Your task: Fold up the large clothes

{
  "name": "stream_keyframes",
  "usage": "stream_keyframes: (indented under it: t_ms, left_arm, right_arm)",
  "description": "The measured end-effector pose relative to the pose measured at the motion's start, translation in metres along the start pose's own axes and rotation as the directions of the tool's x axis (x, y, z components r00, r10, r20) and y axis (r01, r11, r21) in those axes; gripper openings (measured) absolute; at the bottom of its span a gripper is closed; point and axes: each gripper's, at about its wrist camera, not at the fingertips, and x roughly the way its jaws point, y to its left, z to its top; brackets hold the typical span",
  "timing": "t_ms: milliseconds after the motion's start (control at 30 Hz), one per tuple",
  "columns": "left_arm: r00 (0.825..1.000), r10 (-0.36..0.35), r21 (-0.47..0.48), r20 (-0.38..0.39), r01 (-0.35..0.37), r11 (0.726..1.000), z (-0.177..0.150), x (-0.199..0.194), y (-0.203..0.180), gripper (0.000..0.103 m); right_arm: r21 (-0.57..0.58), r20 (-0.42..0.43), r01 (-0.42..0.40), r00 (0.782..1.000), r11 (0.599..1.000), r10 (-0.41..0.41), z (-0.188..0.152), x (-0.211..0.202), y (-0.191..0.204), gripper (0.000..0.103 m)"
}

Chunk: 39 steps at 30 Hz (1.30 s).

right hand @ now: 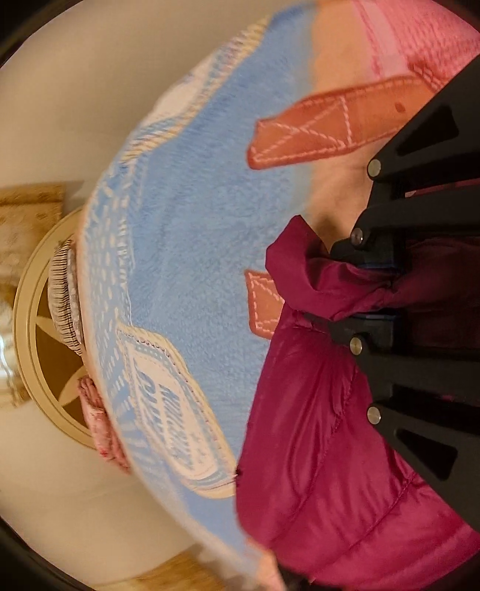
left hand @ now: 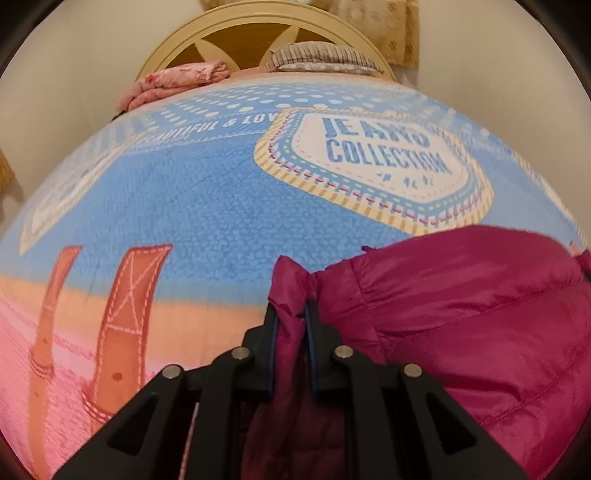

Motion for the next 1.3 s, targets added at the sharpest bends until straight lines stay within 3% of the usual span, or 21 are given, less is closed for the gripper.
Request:
stream_keyframes:
  t_ms: [100, 167, 200, 267, 333, 400, 500, 600, 667, 767, 933, 1167, 1300]
  left_arm:
    - [1.0, 0.022, 0.007, -0.01, -0.022, 1.0, 0.0, -0.014, 0.012, 0.036]
    - [1.0, 0.006, -0.022, 0.026, -0.005, 1.0, -0.006, -0.035, 0.033, 0.061]
    - [0.999, 0.001, -0.035, 0.042, 0.0, 0.999, -0.009, -0.043, 0.043, 0.065]
    - [0.998, 0.012, -0.056, 0.055, -0.009, 0.998, -0.019, -0.063, 0.064, 0.067]
    - [0.998, 0.015, -0.101, 0.066, -0.008, 0.995, -0.027, -0.081, 0.081, 0.067]
    - [0.996, -0.021, -0.149, 0.087, 0.034, 0.988, -0.029, -0.095, 0.086, 0.067]
    - [0.988, -0.098, -0.162, 0.123, 0.118, 0.98, -0.025, -0.117, 0.061, 0.067]
    - [0.982, -0.142, -0.105, 0.125, 0.156, 0.982, -0.022, -0.125, 0.014, 0.067]
    - [0.988, -0.117, -0.067, 0.099, 0.124, 0.99, -0.022, -0.111, -0.025, 0.067]
    - [0.99, -0.133, -0.082, 0.044, 0.137, 0.987, -0.024, -0.084, -0.051, 0.067]
    - [0.996, -0.062, -0.043, 0.066, 0.065, 0.997, -0.033, -0.061, -0.071, 0.07]
    - [0.995, -0.032, -0.022, 0.092, 0.034, 0.999, -0.037, -0.052, -0.08, 0.072]
    - [0.996, -0.058, -0.04, 0.066, 0.06, 0.997, -0.039, -0.05, -0.075, 0.073]
  right_arm:
    - [0.136, -0.021, -0.124, 0.992, 0.983, 0.128, 0.002, -0.011, -0.025, 0.018]
    - [0.302, 0.067, -0.171, 0.985, 0.938, 0.158, -0.006, -0.049, -0.058, 0.018]
    - [0.352, 0.117, -0.167, 0.984, 0.921, 0.134, -0.012, -0.07, -0.07, 0.018]
    - [0.377, 0.14, -0.028, 0.99, 0.926, -0.027, -0.023, -0.108, -0.081, 0.018]
    - [0.331, 0.15, 0.082, 0.979, 0.94, -0.138, -0.029, -0.139, -0.072, 0.018]
    - [0.284, 0.179, 0.096, 0.972, 0.954, -0.151, -0.029, -0.159, -0.051, 0.018]
    - [0.162, 0.196, 0.043, 0.978, 0.986, -0.075, -0.02, -0.171, 0.015, 0.018]
    - [0.058, 0.134, -0.043, 0.99, 0.997, 0.035, -0.014, -0.149, 0.102, 0.018]
    - [0.063, 0.099, -0.093, 0.991, 0.994, 0.087, -0.019, -0.123, 0.139, 0.018]
    - [0.042, 0.086, -0.04, 0.996, 0.998, 0.036, -0.025, -0.078, 0.179, 0.018]
    - [0.055, 0.054, 0.008, 0.999, 0.998, -0.011, -0.042, -0.028, 0.184, 0.018]
    - [0.081, 0.038, -0.03, 0.999, 0.996, 0.027, -0.045, -0.003, 0.162, 0.016]
    - [0.087, 0.028, -0.03, 0.999, 0.996, 0.028, -0.044, 0.0, 0.162, 0.016]
